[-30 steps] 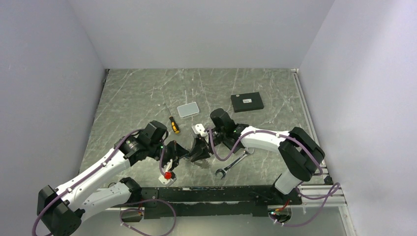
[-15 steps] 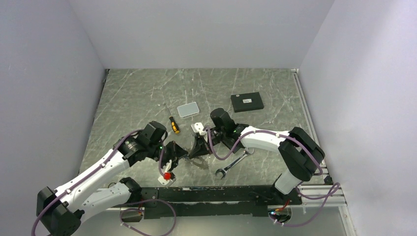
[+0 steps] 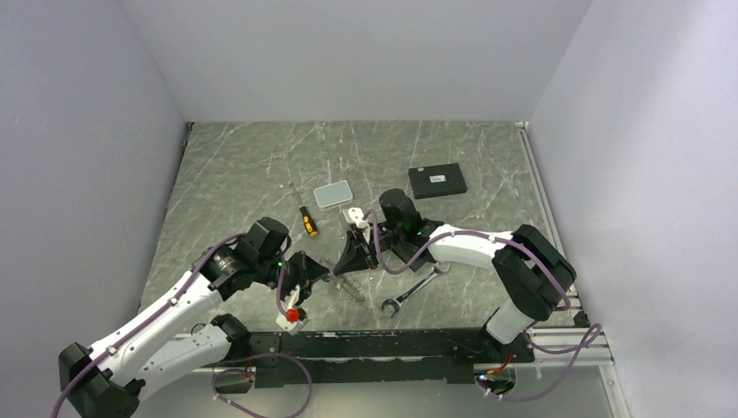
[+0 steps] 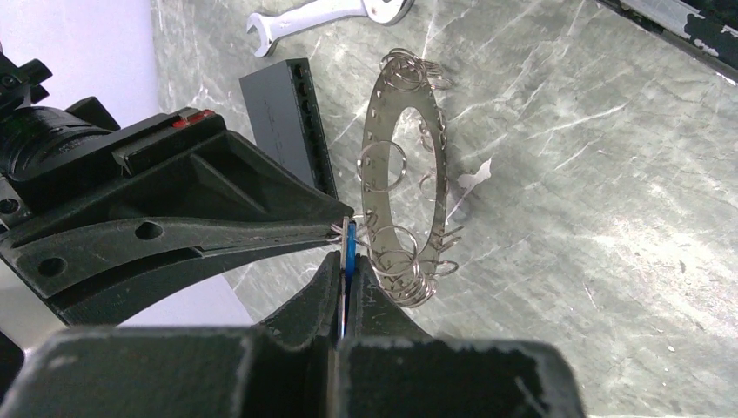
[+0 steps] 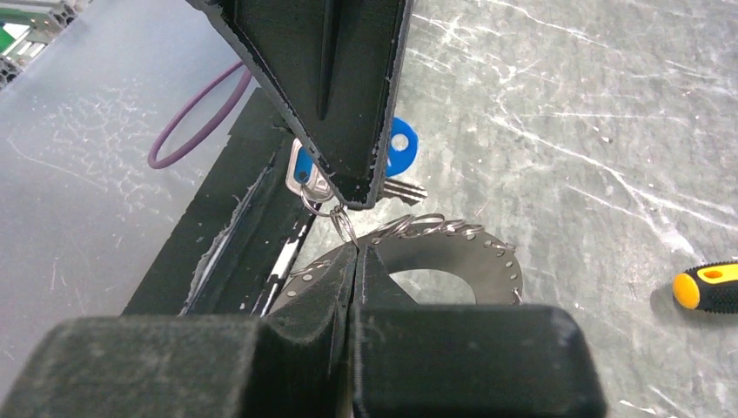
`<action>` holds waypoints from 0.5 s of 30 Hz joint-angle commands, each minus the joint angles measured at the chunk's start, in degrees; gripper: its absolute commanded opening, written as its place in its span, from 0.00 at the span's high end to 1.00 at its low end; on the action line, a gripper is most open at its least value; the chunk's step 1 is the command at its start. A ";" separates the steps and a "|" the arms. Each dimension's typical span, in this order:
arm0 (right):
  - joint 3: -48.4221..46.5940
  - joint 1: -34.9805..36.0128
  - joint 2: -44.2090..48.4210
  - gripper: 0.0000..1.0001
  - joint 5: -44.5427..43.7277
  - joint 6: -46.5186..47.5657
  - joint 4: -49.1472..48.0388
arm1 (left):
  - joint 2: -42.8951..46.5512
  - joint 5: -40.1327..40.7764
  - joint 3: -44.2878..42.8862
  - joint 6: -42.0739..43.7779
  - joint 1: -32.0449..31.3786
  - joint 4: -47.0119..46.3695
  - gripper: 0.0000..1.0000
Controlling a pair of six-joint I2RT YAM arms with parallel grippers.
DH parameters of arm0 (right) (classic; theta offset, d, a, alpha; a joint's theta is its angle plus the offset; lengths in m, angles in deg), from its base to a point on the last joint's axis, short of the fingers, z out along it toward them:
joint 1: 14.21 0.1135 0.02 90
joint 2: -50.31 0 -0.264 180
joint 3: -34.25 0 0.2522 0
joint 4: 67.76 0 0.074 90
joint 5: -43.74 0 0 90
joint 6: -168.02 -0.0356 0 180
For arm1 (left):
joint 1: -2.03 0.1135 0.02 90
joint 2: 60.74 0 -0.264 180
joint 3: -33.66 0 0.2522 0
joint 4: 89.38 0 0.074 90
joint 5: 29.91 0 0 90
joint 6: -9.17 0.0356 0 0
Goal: Remove the keys from the keyring
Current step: Adjust the key on the keyring.
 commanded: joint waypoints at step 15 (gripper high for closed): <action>5.85 -4.12 2.34 1.00 1.08 -22.56 -23.70 | 2.61 0.02 4.58 -1.48 -0.17 -3.82 1.00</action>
